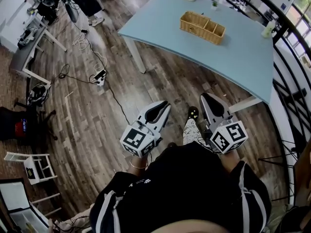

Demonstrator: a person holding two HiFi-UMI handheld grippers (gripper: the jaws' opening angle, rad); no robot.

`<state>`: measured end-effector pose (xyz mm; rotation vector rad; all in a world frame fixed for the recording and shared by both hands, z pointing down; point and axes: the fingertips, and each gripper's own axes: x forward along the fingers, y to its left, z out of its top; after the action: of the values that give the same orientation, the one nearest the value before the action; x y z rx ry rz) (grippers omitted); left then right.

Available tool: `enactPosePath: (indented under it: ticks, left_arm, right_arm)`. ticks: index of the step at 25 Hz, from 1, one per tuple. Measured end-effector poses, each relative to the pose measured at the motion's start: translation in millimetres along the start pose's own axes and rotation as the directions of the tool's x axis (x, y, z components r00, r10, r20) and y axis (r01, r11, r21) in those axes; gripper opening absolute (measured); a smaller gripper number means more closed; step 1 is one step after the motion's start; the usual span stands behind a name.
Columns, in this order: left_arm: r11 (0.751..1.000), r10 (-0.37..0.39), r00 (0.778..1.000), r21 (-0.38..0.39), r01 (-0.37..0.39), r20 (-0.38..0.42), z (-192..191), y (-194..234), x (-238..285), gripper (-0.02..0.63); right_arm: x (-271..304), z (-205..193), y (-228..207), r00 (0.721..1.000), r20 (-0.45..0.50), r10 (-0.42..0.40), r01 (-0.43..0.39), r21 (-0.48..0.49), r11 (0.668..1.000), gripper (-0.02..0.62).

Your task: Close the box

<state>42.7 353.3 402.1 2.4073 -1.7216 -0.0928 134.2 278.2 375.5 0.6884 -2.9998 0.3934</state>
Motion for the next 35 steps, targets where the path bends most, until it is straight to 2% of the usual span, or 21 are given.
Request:
enactPosePath:
  ticks: [7, 14, 27, 35]
  left_arm:
    - [1.0, 0.024, 1.0, -0.008, -0.024, -0.017, 7.2, 31.4, 32.4, 0.032]
    - [1.0, 0.005, 1.0, -0.001, -0.005, -0.024, 11.8, 57.1, 83.1, 0.032]
    - [0.999, -0.037, 0.998, -0.021, 0.036, -0.043, 35.7, 88.0, 169.7, 0.033]
    - [1.0, -0.025, 0.999, -0.01, 0.025, -0.047, 43.6, 106.4, 222.2, 0.034]
  right_arm:
    - [33.8, 9.6, -35.2, 1.0, 0.003, 0.003, -0.003, 0.02, 1.0, 0.035]
    - [62.4, 10.0, -81.2, 1.0, -0.012, -0.02, 0.02, 0.045, 0.999, 0.04]
    - [97.2, 36.8, -160.2, 0.997, -0.023, -0.073, 0.074, 0.065, 0.995, 0.054]
    - [122.8, 48.1, -211.3, 0.998, -0.017, -0.067, 0.068, 0.08, 0.995, 0.061]
